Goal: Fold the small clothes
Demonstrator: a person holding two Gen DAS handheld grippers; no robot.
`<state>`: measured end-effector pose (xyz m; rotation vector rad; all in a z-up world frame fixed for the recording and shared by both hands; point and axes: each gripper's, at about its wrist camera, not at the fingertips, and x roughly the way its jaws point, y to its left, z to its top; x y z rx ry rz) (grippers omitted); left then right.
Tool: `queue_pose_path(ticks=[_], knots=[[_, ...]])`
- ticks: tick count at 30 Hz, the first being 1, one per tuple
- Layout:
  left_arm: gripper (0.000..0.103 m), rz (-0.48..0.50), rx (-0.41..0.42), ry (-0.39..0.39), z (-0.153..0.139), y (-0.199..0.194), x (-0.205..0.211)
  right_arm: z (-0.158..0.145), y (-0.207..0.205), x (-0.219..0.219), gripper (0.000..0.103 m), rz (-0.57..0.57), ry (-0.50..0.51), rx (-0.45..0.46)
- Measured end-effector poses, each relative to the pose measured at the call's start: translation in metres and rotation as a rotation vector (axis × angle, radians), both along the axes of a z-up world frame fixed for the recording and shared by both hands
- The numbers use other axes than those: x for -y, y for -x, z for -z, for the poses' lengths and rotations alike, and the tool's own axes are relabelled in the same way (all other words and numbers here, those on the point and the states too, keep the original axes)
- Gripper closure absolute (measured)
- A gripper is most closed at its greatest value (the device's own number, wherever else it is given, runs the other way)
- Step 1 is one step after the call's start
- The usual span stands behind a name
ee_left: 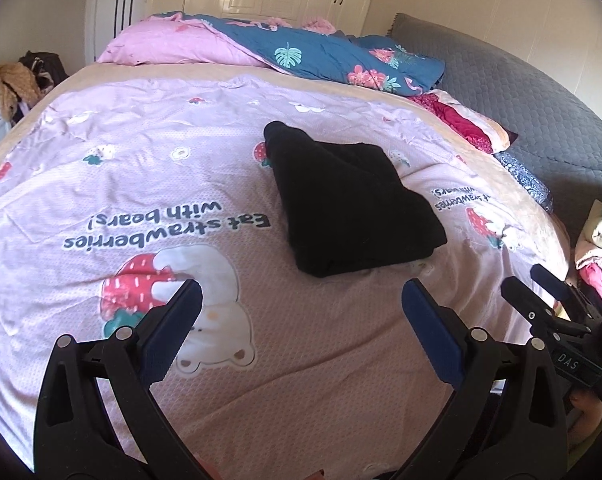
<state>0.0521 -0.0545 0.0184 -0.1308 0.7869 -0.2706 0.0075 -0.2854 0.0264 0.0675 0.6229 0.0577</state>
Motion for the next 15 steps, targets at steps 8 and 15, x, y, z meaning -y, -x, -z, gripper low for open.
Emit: queue_pose_path(ticks=[8,15], knots=[[0.009,0.000,-0.008,0.003,0.018,0.013,-0.007,0.021,0.016,-0.001,0.004,-0.017,0.021,-0.046],[0.009,-0.018,-0.020,0.016,0.028,0.019,-0.014,0.029,0.027,-0.012,0.004,-0.021,0.027,-0.038]])
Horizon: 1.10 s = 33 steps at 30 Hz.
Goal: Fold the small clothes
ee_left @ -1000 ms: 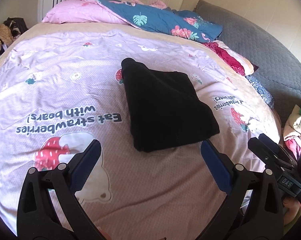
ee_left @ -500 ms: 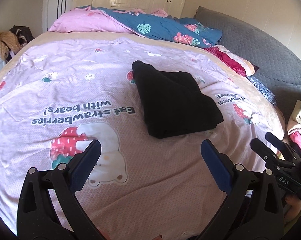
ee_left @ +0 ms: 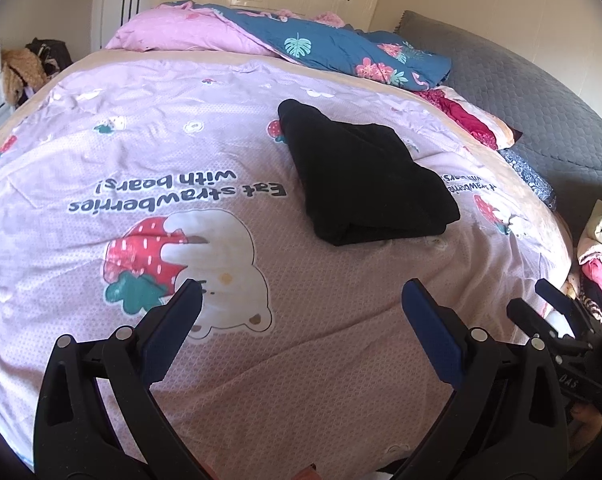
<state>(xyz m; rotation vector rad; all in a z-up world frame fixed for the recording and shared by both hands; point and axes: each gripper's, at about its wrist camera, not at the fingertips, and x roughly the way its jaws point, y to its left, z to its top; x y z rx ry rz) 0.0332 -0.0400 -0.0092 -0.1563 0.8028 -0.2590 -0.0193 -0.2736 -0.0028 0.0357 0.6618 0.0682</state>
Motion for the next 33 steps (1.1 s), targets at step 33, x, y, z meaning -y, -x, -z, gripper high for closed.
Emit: queue_pose_path(ticks=[33], knots=[[0.009,-0.014,-0.024,-0.022,0.009,0.005,0.002,0.021,-0.002,-0.003,0.004,0.019,0.030,-0.040]])
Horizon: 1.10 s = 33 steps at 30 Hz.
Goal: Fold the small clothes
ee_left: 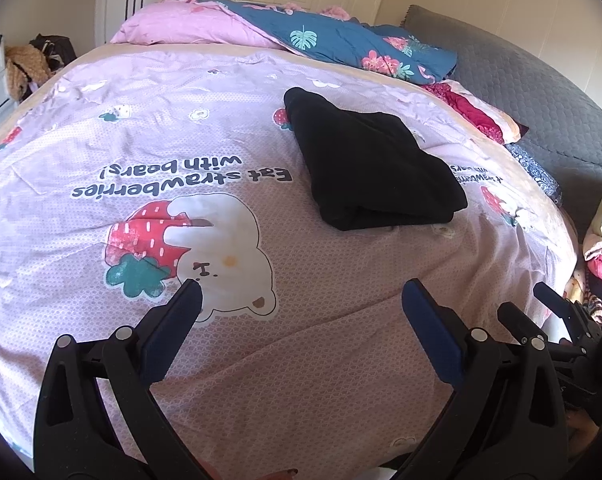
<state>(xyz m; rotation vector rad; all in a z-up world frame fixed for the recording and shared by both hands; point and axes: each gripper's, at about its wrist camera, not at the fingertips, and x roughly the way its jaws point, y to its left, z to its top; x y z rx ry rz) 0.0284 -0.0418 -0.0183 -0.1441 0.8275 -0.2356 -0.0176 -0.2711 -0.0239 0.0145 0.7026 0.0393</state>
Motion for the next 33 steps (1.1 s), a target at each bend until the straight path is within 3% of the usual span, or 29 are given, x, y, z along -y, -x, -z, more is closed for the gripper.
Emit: queue_pose_path(ticks=[33], knots=[[0.009,-0.009,0.004,-0.033,-0.0015,0.0038,0.0005,0.0000,0.0011,0.0048,0.004,0.019,0.001,-0.005]])
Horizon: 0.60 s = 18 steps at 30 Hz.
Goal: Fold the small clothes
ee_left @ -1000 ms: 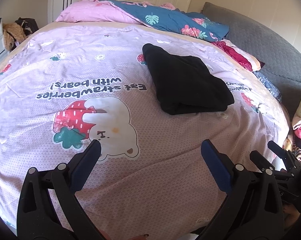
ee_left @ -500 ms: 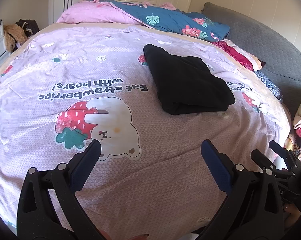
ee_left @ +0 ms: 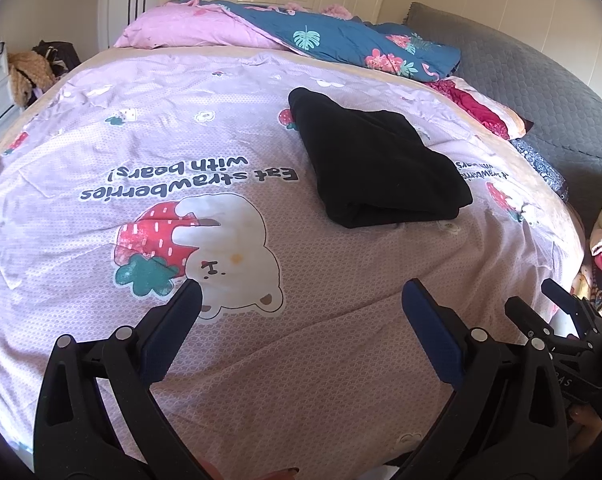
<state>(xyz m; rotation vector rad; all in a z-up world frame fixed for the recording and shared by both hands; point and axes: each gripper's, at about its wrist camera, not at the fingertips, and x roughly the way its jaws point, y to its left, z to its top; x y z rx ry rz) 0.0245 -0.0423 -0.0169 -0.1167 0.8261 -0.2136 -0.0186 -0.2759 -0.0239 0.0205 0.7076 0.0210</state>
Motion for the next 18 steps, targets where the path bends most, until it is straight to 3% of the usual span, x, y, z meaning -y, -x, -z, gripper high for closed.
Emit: queue_pose_path(ticks=[18], knots=[[0.009,-0.001,-0.014,-0.013,0.0011,0.0013,0.0010,0.0007,0.0014,-0.0002,0.004,0.001,0.005,-0.001]])
